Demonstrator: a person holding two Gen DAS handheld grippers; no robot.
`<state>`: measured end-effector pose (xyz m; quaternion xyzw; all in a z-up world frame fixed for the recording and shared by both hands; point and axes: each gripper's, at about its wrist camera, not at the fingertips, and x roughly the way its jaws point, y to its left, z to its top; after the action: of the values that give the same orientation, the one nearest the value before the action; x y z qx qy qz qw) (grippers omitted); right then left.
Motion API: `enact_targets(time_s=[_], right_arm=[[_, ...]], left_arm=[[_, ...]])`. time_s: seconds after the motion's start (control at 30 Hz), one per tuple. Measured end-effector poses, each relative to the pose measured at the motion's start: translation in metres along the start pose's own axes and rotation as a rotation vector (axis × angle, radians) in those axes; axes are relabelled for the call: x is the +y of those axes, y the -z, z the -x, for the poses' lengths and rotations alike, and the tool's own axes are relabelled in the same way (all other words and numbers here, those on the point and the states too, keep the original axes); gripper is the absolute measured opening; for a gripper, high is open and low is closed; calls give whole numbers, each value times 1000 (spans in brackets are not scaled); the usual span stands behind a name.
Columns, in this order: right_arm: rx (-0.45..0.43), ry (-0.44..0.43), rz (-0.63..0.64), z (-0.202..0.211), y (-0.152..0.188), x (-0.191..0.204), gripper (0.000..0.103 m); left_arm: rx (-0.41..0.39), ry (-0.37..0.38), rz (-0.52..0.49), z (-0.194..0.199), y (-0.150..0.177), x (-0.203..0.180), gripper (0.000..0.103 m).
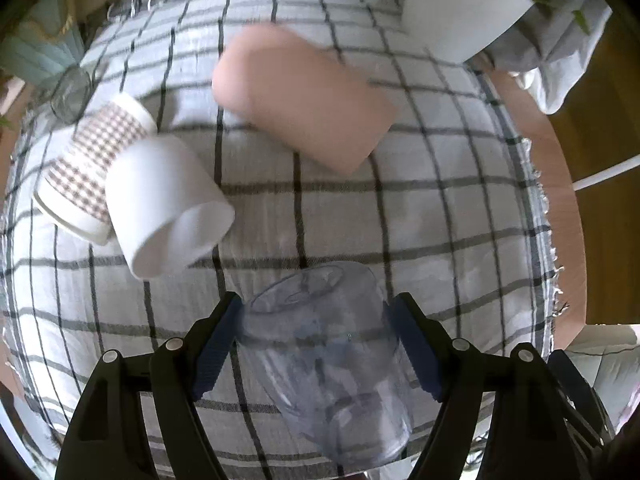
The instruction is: Flip cup upside down
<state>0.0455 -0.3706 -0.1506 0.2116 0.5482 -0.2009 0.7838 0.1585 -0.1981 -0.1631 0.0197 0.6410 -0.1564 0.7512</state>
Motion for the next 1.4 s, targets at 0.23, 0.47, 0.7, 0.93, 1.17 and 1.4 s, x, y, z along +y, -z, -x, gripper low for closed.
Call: enact_targets(time_s=[0.23, 0.47, 0.7, 0.93, 1.17, 1.4], right_arm=[[-31, -13, -22, 10, -2, -3, 83], [-56, -2, -39, 17, 0, -12, 83], [-78, 20, -49, 21, 3, -23, 83], [-68, 52, -55, 19, 12, -34, 83], [-47, 42, -59, 18, 18, -37, 83], [-54, 59, -43, 23, 20, -34, 83]], left_arm=[[-101, -22, -65, 24, -8, -11, 76], [-181, -53, -132, 32, -11, -38, 76], [-281, -123, -247, 41, -3, -68, 76], [-308, -151, -289, 45, 13, -77, 76], [-258, -110, -289, 43, 21, -76, 77], [-250, -85, -307, 41, 26, -79, 86]])
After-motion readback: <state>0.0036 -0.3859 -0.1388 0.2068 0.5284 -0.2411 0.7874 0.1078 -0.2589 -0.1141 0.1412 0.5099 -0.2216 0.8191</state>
